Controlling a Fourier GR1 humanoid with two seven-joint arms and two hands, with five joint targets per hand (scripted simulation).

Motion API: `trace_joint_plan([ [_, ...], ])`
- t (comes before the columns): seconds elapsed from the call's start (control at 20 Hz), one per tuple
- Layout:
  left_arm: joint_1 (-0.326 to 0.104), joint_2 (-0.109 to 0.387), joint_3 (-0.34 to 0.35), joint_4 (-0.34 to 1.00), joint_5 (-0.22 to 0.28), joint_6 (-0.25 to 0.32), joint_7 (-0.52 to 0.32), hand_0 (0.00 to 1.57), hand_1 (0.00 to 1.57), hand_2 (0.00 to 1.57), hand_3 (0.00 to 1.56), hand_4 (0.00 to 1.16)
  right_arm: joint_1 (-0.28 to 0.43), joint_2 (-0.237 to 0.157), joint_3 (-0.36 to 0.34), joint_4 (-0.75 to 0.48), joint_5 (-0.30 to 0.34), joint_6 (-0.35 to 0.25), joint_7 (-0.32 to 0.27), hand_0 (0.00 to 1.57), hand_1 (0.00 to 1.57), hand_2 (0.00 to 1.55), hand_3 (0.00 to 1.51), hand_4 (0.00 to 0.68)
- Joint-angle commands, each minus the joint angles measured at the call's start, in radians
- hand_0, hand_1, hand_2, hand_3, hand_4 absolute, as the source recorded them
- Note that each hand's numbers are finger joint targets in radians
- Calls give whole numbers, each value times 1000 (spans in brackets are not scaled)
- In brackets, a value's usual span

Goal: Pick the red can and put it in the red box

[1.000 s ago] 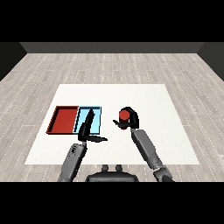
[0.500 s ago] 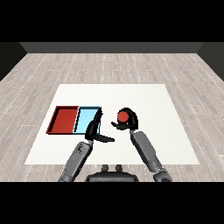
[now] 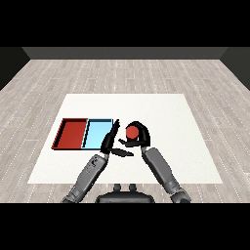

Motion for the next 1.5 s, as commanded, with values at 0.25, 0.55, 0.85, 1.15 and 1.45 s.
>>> trace_joint_plan([
  [0.25, -73, 24, 62, 107, 9, -45, 2, 0, 0, 0, 0, 0, -78, 1, 76, -35, -50, -56, 53, 1431, 1431, 1435, 1401, 615],
  [0.55, -42, 0, -46, 93, 24, 49, -16, 0, 0, 0, 0, 0, -27, 1, 158, -57, -39, -106, 14, 1451, 1451, 1426, 1383, 614],
  [0.85, -116, 0, -39, 130, 33, 56, 5, 0, 0, 0, 0, 0, -50, 1, 243, -51, -105, -153, -23, 1459, 1459, 1445, 1395, 588],
  [1.15, -134, 1, -89, 134, -11, 193, 54, 0, 0, 0, 0, 429, -61, 0, 154, -35, -111, -88, -30, 1486, 1486, 1461, 1406, 504],
  [1.45, -93, 1, -145, 133, 68, 209, 35, 1571, 1571, 1520, 1421, 904, -27, 0, 191, -15, -123, -79, -83, 1493, 1493, 1446, 1398, 522],
])
